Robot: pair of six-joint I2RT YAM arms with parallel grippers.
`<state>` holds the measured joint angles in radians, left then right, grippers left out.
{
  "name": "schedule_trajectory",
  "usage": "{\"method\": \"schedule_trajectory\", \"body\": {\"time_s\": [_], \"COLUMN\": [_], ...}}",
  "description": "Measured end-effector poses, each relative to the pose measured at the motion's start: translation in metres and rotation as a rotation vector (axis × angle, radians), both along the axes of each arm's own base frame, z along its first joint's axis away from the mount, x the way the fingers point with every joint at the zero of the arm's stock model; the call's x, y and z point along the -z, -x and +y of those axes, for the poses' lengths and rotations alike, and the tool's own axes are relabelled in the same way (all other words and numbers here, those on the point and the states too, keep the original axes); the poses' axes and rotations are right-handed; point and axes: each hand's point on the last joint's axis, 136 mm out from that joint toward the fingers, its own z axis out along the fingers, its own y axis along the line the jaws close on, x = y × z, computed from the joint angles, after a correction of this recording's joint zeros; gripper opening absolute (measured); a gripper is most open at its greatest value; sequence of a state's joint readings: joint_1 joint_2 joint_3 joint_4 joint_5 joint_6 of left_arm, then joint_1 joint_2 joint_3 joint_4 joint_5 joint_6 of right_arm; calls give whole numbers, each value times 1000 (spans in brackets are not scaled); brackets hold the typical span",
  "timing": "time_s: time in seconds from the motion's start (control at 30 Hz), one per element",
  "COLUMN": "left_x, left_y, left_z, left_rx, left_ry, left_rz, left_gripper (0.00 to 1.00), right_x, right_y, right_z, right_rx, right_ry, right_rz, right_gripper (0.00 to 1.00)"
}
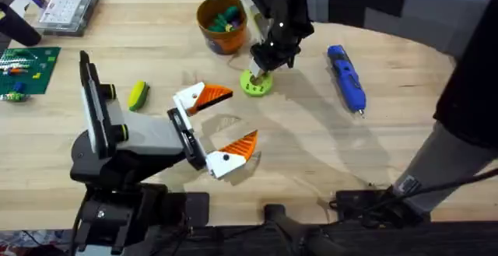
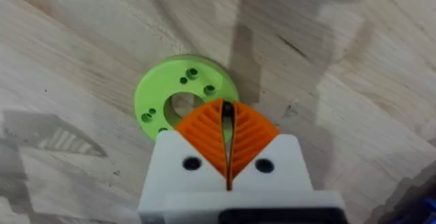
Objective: Pick up the gripper from the table and insert it into the empty holder that is missing its gripper. Then pick up a screw, insert it into the mounting hole, and use the screwdriver to tighten it. Finally, clean up the table by picking up the vegetable and placing it into the bucket.
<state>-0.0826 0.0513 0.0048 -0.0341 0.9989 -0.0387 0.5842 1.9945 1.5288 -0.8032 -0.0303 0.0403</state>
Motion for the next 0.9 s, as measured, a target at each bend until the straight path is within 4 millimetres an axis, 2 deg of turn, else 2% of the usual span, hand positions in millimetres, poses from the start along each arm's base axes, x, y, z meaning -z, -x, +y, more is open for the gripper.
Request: {"method": "schedule_trajectory", "body": {"time_s": [0.23, 0.33, 0.9], "left_x": [0, 0, 0], "left_y": [0, 0, -1], "left_z": [0, 0, 1], "left_rx": [0, -2, -8], "left_ry": [0, 0, -1], "left_rz": [0, 0, 0], "left_gripper": [991, 991, 991], "right_x": [0, 0, 0], "right_y": [0, 0, 0], "right_z": [0, 0, 0], "right_rx": [4, 6, 5], "right_ry": [0, -1, 0], "right_rz": [1, 2, 1], "right_gripper": [101, 10, 7]}}
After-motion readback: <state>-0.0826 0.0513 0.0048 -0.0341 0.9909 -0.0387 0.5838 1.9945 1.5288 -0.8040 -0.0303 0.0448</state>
